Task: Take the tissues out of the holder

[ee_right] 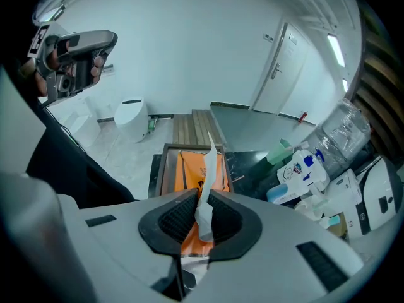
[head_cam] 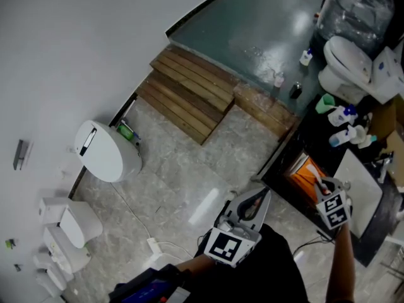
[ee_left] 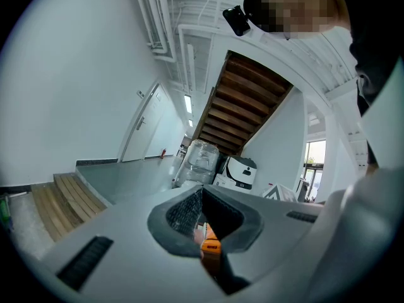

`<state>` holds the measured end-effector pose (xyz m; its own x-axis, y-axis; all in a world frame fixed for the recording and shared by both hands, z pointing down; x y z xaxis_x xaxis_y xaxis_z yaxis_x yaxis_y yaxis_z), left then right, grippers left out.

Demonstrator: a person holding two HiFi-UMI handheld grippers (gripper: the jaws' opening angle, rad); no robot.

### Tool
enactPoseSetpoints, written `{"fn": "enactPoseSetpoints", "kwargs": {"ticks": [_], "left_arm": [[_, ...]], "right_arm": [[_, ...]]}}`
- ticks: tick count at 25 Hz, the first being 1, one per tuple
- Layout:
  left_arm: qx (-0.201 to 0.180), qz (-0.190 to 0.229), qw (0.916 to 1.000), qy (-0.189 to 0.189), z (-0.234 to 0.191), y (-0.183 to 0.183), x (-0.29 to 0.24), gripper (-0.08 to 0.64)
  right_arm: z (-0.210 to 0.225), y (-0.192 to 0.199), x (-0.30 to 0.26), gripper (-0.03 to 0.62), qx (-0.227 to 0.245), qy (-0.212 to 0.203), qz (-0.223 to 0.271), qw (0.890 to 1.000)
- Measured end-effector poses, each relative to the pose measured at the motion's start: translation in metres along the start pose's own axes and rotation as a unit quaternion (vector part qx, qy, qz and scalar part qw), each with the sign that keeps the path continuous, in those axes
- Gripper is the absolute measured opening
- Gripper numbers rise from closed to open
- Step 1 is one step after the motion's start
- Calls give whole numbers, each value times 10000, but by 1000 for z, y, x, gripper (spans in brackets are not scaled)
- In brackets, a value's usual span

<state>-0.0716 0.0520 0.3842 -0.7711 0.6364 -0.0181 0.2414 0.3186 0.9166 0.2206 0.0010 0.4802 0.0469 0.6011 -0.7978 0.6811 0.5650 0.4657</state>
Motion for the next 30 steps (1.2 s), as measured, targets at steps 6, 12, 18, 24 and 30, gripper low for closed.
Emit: {"fn": "enactPoseSetpoints", "kwargs": {"ticks": [6,12,18,24,30], "left_arm": [[-24,19,10000,27,3,2,1,-3],[2,42,10000,27,4,2,2,-3],[-5,29,10000,68,5,3,3,-3],[53,13,9999,88,6,4,3,-3],[71,2,10000,55,3,6,6,-3]], "right_arm": [[1,0,5,46,45,40,48,10000],[0,0,9,46,90,86,109,9999],[1,0,17,46,76,135,145,9998],[-1,-5,22,44,204,198,141,9995],[-4,-5,21,44,212,205,158,9994]]}}
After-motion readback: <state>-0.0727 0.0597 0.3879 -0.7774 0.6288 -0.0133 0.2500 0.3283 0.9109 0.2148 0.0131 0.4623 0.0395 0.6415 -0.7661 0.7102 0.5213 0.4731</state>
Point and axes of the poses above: the fingertips, and each gripper's own axes: x backward along the fingers, z to its right, y out of its underside, the point moved 9 cm from there along x, backward along the fingers, and after that the axes turned 13 degrees about y, right-handed, at the moved point
